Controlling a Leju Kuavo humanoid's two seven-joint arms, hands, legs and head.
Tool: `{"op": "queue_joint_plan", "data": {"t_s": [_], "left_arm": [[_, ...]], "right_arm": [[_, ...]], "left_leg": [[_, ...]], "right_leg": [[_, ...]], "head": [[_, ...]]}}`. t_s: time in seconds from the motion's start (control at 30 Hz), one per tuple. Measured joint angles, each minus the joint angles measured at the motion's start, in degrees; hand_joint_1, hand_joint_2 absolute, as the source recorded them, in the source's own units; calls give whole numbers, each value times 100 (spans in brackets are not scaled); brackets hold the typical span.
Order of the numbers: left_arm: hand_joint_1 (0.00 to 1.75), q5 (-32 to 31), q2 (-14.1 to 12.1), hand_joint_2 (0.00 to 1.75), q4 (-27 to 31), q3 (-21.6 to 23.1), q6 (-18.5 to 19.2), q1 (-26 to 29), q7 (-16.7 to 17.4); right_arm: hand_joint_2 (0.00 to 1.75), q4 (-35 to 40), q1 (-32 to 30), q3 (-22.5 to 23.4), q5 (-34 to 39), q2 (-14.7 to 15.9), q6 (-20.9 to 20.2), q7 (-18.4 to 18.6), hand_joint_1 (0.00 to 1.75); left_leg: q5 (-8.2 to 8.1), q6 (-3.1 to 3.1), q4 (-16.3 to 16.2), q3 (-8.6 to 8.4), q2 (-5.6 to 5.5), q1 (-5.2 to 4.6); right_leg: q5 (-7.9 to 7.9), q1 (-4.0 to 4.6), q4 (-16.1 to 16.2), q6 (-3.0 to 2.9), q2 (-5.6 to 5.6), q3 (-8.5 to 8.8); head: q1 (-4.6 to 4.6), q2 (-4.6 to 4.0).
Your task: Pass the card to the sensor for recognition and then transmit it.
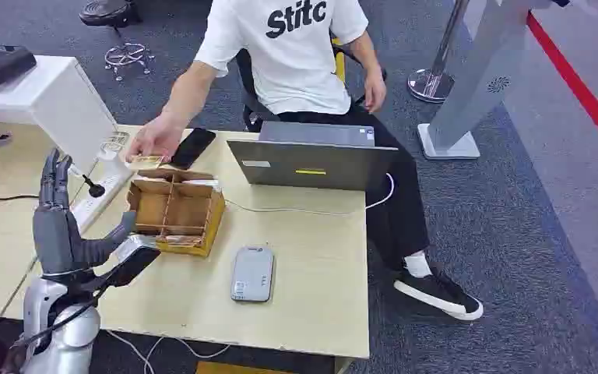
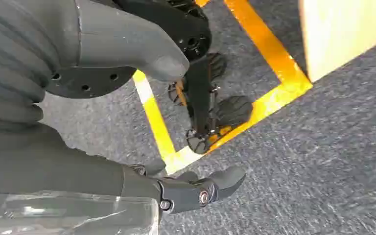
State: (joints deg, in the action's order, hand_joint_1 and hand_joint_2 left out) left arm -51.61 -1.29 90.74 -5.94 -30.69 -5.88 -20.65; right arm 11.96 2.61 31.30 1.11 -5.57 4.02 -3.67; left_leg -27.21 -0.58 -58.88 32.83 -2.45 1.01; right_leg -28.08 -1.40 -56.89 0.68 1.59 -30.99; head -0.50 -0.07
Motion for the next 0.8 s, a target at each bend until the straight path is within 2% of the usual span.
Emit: {"op": "queue_joint_plan", "data": {"t_s": [0.3, 0.37, 0.4, 0.43, 0.7, 0.8], "left_arm": [[0, -1223, -334, 175, -1168, 496, -59, -783, 653], [0, -1486, -380, 175, -1283, 548, -83, -868, 802], [30, -1622, -409, 175, -1373, 573, -116, -946, 868], [175, -1768, -439, 175, -1532, 634, -140, -1045, 940], [175, -2861, -761, 175, -2238, 948, -392, -1381, 1532], [175, -2814, -787, 175, -2275, 953, -650, -1380, 1562]], "right_arm": [[175, -20, 54, -78, -212, -41, 83, 159, 0], [175, -26, 63, -92, -256, -50, 94, 192, 0], [175, -26, 63, -96, -293, -57, 103, 206, 0], [175, -33, 67, -114, -317, -59, 105, 234, 0], [175, -46, 81, -194, -592, -103, 234, 385, 0], [175, -50, 78, -216, -656, -109, 273, 393, 0]], "left_leg": [[7, -1, 0, 4, 0, 0], [8, -2, 0, 6, 4, 0], [9, -2, 0, 9, 4, 0], [10, -4, 0, 13, -2, 1], [18, -10, 0, 14, 0, 3], [18, -10, 0, 15, 1, 3]], "right_leg": [[5, 0, -3, -1, 2, -3], [8, 0, -2, -5, 8, -10], [8, 0, -2, -4, 6, -13], [8, 0, -2, -4, 2, -13], [15, 1, -4, -4, 5, -16], [16, 1, -4, -4, 5, -16]], "head": [[2, 0], [0, 0], [-2, 0], [2, 0], [-2, 0], [0, 0]]}}
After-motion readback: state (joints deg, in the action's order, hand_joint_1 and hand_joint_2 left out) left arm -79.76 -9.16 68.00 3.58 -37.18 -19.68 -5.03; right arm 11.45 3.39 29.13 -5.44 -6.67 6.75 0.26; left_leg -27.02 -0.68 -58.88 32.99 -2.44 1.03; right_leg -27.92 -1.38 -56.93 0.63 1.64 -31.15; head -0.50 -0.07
